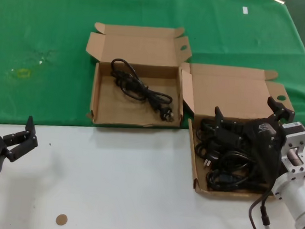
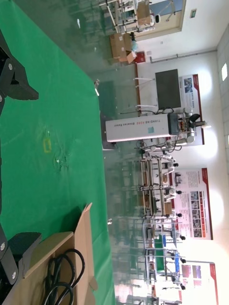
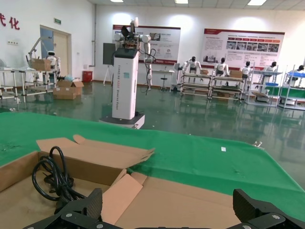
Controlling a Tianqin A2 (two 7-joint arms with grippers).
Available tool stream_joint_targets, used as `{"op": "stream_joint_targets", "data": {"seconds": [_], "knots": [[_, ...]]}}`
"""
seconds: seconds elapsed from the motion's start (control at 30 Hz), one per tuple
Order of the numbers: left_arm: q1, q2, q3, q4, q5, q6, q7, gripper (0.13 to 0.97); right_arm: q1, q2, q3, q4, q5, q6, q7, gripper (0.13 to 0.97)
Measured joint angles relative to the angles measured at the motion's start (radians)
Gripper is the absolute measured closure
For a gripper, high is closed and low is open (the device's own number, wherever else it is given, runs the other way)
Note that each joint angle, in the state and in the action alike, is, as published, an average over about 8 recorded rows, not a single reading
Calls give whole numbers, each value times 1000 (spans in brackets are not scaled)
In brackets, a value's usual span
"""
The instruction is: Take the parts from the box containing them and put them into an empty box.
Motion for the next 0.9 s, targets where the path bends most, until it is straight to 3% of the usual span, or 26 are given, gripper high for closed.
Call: {"op": "stream_joint_targets", "data": {"seconds": [0.9], "knots": [[0,0,0,0,0,0,0,132,0,0,0,0,0,0,0,129]]}}
